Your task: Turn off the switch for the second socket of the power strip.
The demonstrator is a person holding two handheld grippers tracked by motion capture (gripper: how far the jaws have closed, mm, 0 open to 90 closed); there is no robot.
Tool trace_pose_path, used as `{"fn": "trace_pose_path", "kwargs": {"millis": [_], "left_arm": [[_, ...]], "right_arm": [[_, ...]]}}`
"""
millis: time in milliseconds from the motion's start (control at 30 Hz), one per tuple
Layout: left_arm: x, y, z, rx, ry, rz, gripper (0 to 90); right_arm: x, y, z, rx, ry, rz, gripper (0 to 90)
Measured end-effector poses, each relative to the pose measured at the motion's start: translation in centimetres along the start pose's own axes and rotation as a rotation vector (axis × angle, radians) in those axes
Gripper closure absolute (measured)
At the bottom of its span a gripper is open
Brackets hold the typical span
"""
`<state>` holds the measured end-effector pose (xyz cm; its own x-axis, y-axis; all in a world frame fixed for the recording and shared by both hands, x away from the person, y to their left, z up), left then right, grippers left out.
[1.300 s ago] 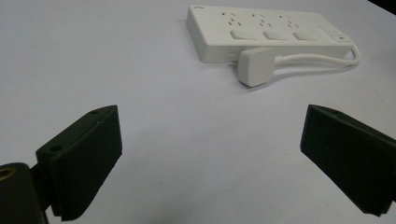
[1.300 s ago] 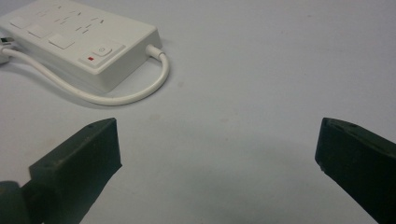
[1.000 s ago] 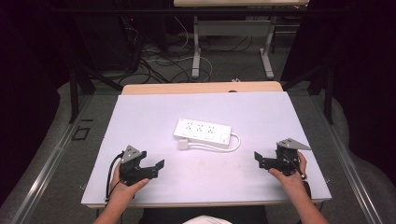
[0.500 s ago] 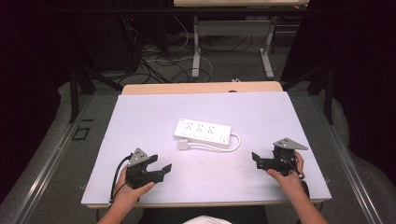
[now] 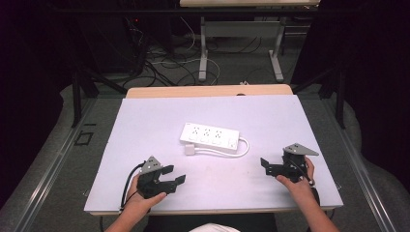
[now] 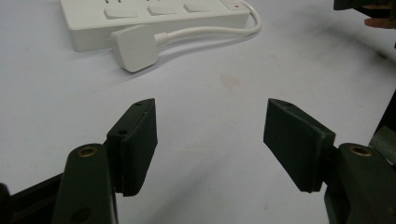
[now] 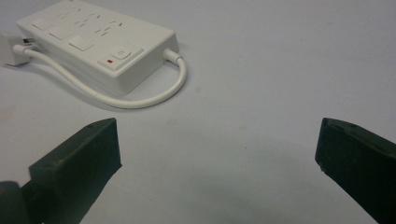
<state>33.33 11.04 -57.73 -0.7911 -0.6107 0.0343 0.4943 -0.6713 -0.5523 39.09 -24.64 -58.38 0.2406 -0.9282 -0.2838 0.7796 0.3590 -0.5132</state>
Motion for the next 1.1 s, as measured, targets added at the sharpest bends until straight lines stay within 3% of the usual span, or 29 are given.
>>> {"fn": "trace_pose_path", "kwargs": {"millis": [133,400,567,600,900,1000,1100], "left_arm": [[0.2,0.1,0.6,0.002,0.005,-0.005,35.5],[0.6,0.4,1.8,-0.026,-0.047,-0.011,38.5],[0.4,0.5,2.7,-0.016,-0.052,0.000,40.2],[0.3,0.5,3.3,-0.002,-0.079,0.001,40.5],[-1.4,1.0,5.3,-0.005,-0.147,0.041,42.1],[-1.8,1.2,5.6,-0.011,-0.151,0.045,42.2],[-2.2,1.4,6.3,-0.014,-0.182,0.045,42.2]], "right_arm": [[0.0,0.0,0.0,0.000,-0.002,-0.003,0.0],[-0.1,0.0,-0.2,-0.009,-0.003,0.002,0.0],[-0.1,0.0,-0.2,-0.008,-0.006,0.005,0.0],[-0.1,0.0,-0.2,-0.009,-0.001,0.006,0.0],[0.1,0.2,-0.3,-0.018,0.001,0.003,0.0],[0.2,0.2,-0.3,-0.019,0.001,-0.002,0.0],[0.3,0.2,-0.3,-0.016,0.002,0.001,0.0]]}}
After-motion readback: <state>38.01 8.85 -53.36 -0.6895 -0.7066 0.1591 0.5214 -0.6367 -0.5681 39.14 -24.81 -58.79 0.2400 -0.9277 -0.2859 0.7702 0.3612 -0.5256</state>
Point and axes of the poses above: each handheld gripper's, and its own axes: y roughly forward along the jaws, z roughly out of its top, x roughly to its right, the point moved 8 cm from there along y, roughly forward along the jaws, and after that the axes turned 13 degrees about y, right-handed, at the moved point
